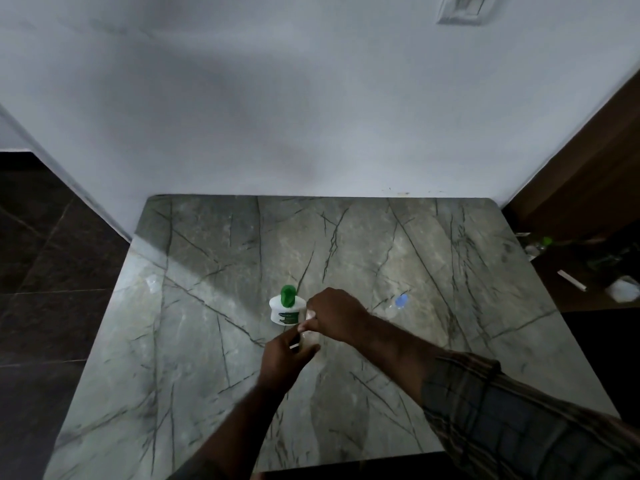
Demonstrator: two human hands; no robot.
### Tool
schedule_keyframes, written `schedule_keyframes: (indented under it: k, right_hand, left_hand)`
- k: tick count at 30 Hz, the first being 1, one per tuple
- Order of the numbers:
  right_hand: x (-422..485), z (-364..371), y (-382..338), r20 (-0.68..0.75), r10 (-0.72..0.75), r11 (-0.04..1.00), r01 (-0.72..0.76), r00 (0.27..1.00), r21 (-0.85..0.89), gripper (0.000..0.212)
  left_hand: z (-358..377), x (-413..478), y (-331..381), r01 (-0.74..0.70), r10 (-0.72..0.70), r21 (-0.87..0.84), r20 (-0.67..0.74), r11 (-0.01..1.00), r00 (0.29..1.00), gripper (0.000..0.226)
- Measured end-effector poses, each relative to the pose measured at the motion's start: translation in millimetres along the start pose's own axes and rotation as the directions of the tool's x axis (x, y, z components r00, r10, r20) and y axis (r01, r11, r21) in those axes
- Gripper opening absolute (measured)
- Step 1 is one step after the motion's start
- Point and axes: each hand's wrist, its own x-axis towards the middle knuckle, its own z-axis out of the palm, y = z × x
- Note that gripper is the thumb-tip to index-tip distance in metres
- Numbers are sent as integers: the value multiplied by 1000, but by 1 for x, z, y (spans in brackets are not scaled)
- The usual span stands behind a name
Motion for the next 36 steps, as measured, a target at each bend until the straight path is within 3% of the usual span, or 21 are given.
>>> schedule_keyframes:
  k: [3, 6, 9, 14, 18, 21, 25, 28, 30, 34, 36]
  right_hand:
    - [-3, 2, 4, 21, -10, 1000, 10, 1000, -9, 53]
    - [-7, 1, 6, 82, -169, 985, 167, 982, 38, 28]
    - [-6, 2, 6, 77, -146, 989, 144, 986, 30, 18]
    - [0, 8, 6, 30, 19, 993, -15, 999, -118, 58]
    - [-8, 14, 11, 71, -160, 985, 164, 984, -52, 44]
    - [-3, 12, 10, 62, -135, 989, 138, 989, -57, 29]
    - [2, 13, 13, -8, -50, 989, 49, 999, -139, 55]
    - [0, 18, 15, 0, -150, 983, 149, 989, -106, 40]
    - [3, 17, 15, -9, -119, 988, 117, 993, -102, 31]
    - [5, 17, 15, -33, -25, 991, 21, 999, -129, 63]
    - [2, 18, 16, 2, -105, 992, 105, 994, -63, 51]
  left_hand:
    - [2, 0, -2, 8, -8, 2, 2, 1000, 1000, 36]
    - [3, 3, -4, 23, -23, -6, 18, 1000, 1000, 41]
    - [6, 4, -6, 23, -23, 5, 30, 1000, 999, 45]
    - [9, 3, -6, 0, -1, 46, 27, 999, 1000, 39]
    - [10, 6, -9, 2, -3, 25, 26, 1000, 1000, 39]
    - [9, 7, -9, 14, -15, 36, 19, 999, 1000, 41]
    - [9, 5, -5, 13, -14, 24, 21, 1000, 1000, 37]
    - [9, 6, -5, 11, -12, 15, 22, 1000, 1000, 42]
    - [9, 6, -5, 10, -11, 21, 23, 1000, 1000, 42]
    - [7, 5, -4, 9, -10, 24, 22, 1000, 1000, 34]
    - [7, 6, -3, 7, -8, 23, 13, 1000, 1000, 34]
